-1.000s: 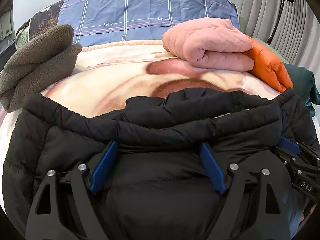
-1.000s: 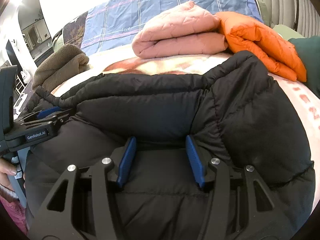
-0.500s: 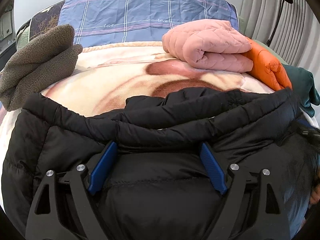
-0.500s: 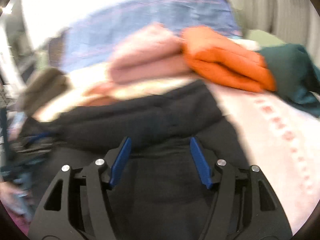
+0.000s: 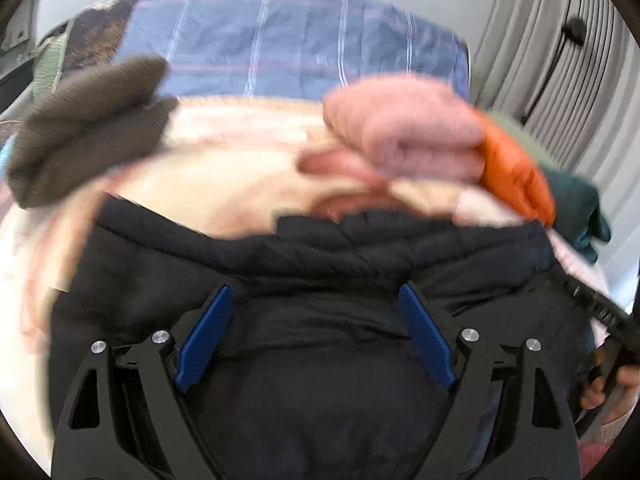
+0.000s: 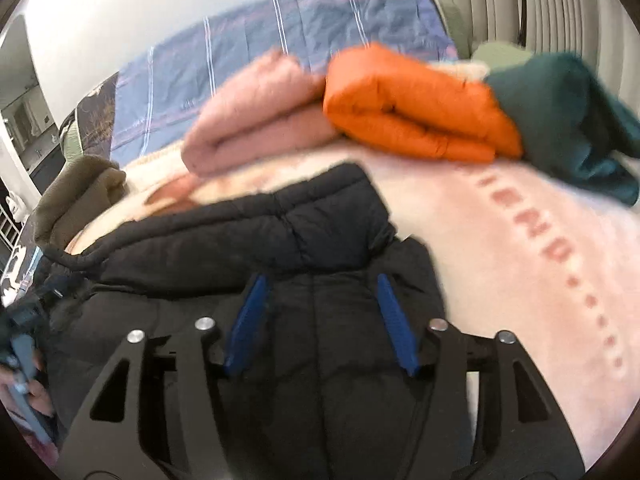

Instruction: Fold large clothes

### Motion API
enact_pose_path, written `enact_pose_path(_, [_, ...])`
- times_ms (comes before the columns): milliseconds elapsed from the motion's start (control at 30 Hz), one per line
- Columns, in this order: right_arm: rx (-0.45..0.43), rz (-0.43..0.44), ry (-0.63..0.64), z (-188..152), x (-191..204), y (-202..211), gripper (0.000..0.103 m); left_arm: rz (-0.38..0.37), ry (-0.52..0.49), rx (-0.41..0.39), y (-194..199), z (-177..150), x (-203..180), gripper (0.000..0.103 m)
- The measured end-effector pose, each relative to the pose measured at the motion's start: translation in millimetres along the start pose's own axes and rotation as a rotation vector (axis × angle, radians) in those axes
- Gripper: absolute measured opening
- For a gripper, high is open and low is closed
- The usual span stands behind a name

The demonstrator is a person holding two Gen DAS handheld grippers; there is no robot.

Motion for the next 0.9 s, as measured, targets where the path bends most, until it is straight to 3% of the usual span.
enact_pose_path(67, [0.051,-0.045,0.03,-11,-6,-16,0.062,0.091,-0.015,-0.025,14,5,21,0.086])
enact_pose_path(133, [0.096,-0.029,0.003,-23,-10,-35,0.064,0.203,-0.001,0.02,7,-4,54,0.085])
enact_pose_path(167, [0.099,-0.017,-0.003,-24,-9,-37,0.065,0.207,0.032,0.055,-5,-16,71,0.086])
enact_pose_path(233, [0.088,-0.052,0.028,-21,-5,-35,0.066,0.152,0.093,0.035,-9,-22,79,0.086])
enact_pose_path(333, [0.091,-0.081,0.053,-20,-3,-33,0.066,0.194,0.056,0.035,-9,-22,74,0.086])
enact_pose_path(467, [0.112,-0.135,-0.057,-7,-8,-7,0.064,0.142,0.093,0.026,0,-19,70,0.085])
enact_pose_path(500, [0.088,-0.107,-0.066,0,0,5,0.064,0.11,0.108,0.013,5,-16,68,0.085])
enact_pose_path(600, [-0.016,0.083,0.052,27,77,51,0.064,0.012,0.147,-0.043,21,1,56,0.085])
enact_pose_path(700, [-0.023,0.177,0.148,33,138,57,0.062,0.038,0.147,-0.046,20,4,61,0.086])
enact_pose_path(833, [0.157,0.13,0.166,9,174,-12,0.063,0.107,0.128,0.02,-7,-20,78,0.088])
enact_pose_path(900, [0.177,0.129,0.163,-3,179,-45,0.065,0.103,0.123,0.014,-8,-18,75,0.089])
Point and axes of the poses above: each gripper's, at about its wrist camera, not at the fingertips, and y roughly against the way its jaws point, x to its left, z to its top, the point moved 10 cm from there along -y, roughly the way its jaws point, and after that the axes turned 11 degrees about -z, right-handed, at the moved point
